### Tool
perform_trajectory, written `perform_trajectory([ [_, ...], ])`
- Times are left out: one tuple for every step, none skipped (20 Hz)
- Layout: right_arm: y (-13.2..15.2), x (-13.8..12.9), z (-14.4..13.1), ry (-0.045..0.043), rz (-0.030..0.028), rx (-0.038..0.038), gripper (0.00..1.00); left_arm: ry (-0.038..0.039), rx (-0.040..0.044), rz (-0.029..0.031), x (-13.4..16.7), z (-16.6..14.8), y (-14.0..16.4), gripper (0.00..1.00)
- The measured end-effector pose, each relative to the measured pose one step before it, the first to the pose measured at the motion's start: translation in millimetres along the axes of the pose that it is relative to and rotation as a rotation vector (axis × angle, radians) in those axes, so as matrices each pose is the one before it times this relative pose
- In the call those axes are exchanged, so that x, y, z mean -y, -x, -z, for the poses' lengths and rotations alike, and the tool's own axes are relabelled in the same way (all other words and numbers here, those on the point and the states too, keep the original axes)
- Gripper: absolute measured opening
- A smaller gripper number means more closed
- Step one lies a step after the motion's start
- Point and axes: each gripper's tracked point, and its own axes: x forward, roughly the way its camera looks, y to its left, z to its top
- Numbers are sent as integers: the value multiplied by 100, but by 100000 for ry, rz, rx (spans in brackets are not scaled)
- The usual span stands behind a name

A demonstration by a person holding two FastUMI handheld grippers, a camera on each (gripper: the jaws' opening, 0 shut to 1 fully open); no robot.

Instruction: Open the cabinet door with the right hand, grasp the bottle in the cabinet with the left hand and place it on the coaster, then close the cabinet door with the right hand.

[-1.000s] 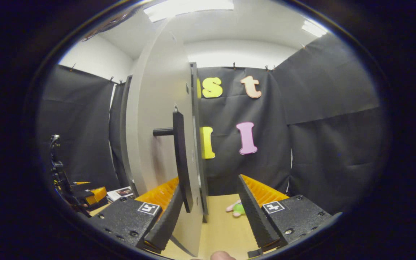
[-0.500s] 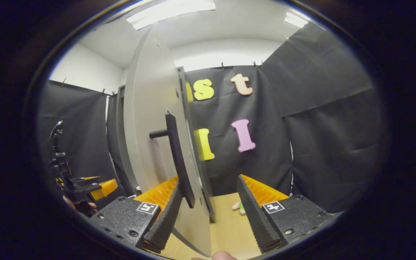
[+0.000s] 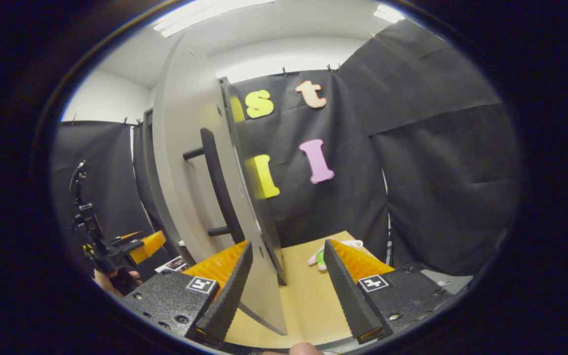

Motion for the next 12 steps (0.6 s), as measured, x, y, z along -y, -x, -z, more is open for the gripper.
perform_trajectory([
  [-301, -153, 224, 1007, -558, -2000, 90, 304, -422, 121, 76, 133, 84, 96],
  [-196, 463, 96, 1898, 1722, -756, 90, 76, -368, 183, -43, 178, -30, 96],
  [65, 292, -426, 669, 950, 905, 90, 270, -562, 464, 75, 241, 22, 96],
  [-24, -170, -155, -223, 365, 412, 87, 174, -503, 443, 54, 354, 67, 96],
  [81, -368, -154, -503, -31, 607, 90, -103, -323, 121, -156, 209, 79, 96],
  [151, -792, -352, 13, -977, 1029, 90, -176, -663, 310, 10, 364, -43, 96],
  [117, 103, -187, 2157, 1207, 1151, 89, 202, -390, 272, -69, 234, -55, 96],
  [49, -228, -206, 2921, 1536, 635, 89, 453, -565, 635, 16, 312, -93, 96],
  [97, -88, -156, 2468, 1056, 778, 89, 438, -335, 549, -96, 90, 2, 96],
  [156, -264, -117, 857, 129, 581, 89, 383, 197, 431, -151, -75, -49, 96],
  [173, -330, -106, -834, -231, 265, 89, 541, 250, 644, -122, -2, -53, 96],
  [104, -303, 132, -1191, -155, -568, 89, 562, 5, 535, -157, 102, -54, 96],
])
